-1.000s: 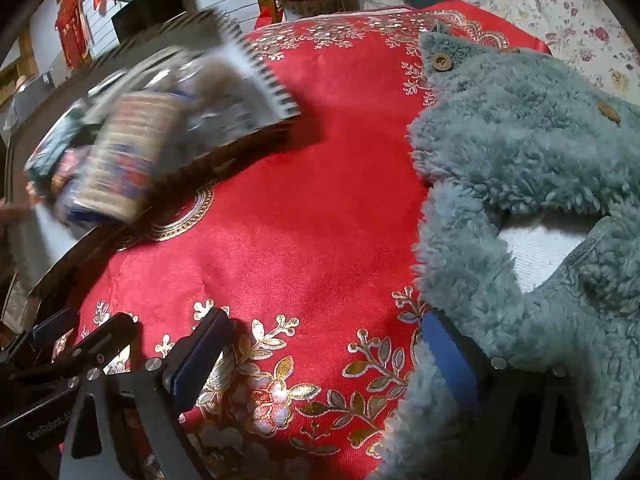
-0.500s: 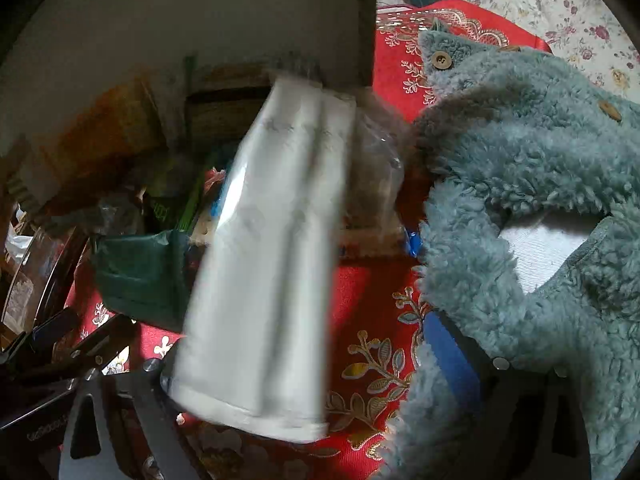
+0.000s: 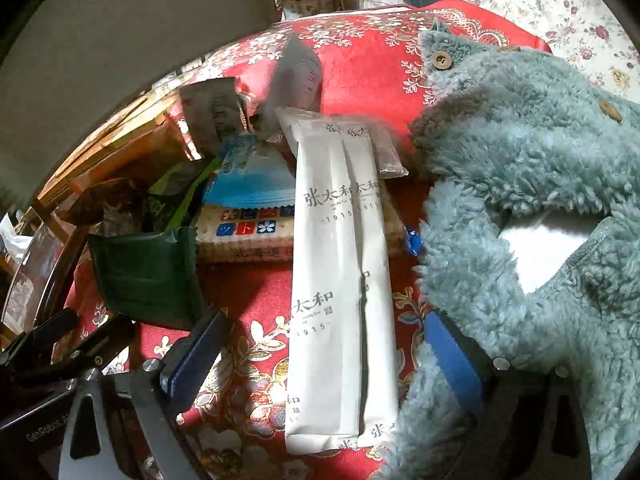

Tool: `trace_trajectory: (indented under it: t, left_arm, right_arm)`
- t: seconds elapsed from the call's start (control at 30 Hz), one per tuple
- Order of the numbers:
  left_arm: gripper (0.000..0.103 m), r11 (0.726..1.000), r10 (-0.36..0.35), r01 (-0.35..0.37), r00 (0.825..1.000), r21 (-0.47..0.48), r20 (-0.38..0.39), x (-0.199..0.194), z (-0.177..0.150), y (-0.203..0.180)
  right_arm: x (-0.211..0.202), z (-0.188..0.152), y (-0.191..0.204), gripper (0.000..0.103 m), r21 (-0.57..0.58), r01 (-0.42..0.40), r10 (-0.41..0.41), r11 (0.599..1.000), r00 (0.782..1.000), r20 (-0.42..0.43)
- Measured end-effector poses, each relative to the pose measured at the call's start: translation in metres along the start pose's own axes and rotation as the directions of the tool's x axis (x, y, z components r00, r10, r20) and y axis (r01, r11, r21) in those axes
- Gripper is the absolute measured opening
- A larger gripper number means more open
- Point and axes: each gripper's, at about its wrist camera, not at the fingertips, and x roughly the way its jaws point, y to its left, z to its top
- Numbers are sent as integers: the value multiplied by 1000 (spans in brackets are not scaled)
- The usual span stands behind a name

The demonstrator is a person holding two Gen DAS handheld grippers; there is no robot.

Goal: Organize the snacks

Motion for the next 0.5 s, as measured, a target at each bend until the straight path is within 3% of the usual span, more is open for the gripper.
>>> trace_trajectory:
  t: [0.5]
  left_arm:
    - [100,1000,-1,1,1000,-1,0,0,0,1]
  right_arm:
    - [0,1,2,99,2,0,0,1000,1000,-1]
